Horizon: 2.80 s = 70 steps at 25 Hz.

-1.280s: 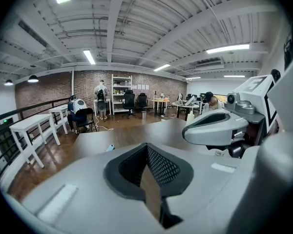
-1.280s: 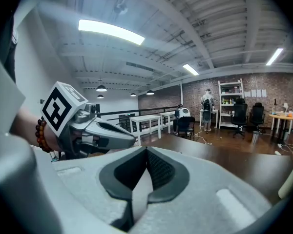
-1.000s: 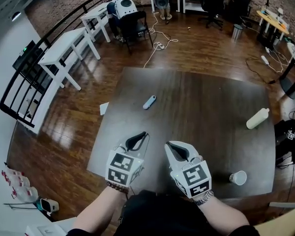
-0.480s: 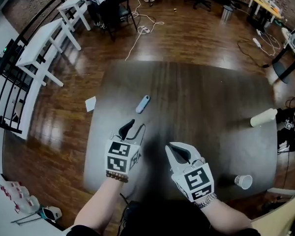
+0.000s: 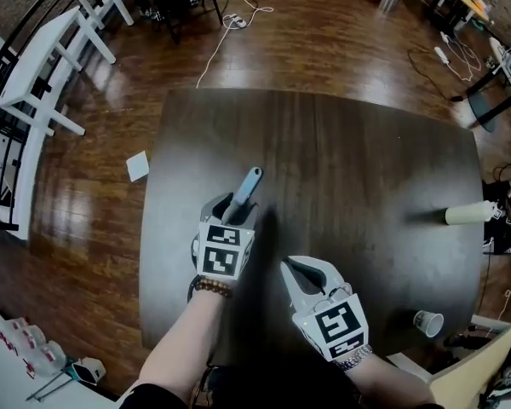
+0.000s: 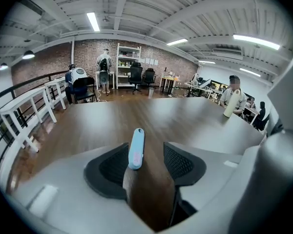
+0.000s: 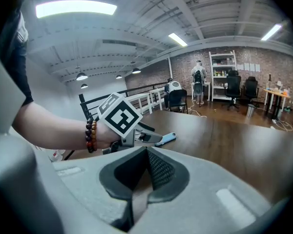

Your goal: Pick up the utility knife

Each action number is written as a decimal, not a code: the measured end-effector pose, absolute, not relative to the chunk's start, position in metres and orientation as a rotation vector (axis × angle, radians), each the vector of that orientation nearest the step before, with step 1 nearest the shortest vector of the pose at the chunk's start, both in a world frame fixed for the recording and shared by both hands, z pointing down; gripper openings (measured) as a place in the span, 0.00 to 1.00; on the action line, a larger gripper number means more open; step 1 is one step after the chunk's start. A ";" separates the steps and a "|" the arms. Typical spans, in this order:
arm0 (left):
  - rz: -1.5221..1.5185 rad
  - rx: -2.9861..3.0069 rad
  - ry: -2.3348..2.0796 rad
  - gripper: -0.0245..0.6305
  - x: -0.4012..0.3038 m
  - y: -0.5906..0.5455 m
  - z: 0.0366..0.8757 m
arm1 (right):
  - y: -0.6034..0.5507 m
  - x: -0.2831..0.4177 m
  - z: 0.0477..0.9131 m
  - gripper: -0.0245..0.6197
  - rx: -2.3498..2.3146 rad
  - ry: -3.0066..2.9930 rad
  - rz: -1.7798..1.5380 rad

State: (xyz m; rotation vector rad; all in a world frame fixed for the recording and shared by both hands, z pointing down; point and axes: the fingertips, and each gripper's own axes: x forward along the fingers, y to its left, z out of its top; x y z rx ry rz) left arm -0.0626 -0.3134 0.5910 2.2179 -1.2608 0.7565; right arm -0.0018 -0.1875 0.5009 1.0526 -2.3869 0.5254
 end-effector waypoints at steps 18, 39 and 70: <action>0.907 2.191 -1.232 0.31 -0.067 -0.342 0.652 | -0.202 -0.003 0.529 0.03 1.059 -2.331 0.607; 0.836 2.262 -1.340 0.26 -0.066 -0.285 0.564 | -0.168 0.003 0.476 0.03 1.001 -2.428 0.462; 0.778 2.372 -1.537 0.26 -0.027 -0.057 0.440 | -0.031 0.029 0.403 0.03 0.893 -2.658 0.246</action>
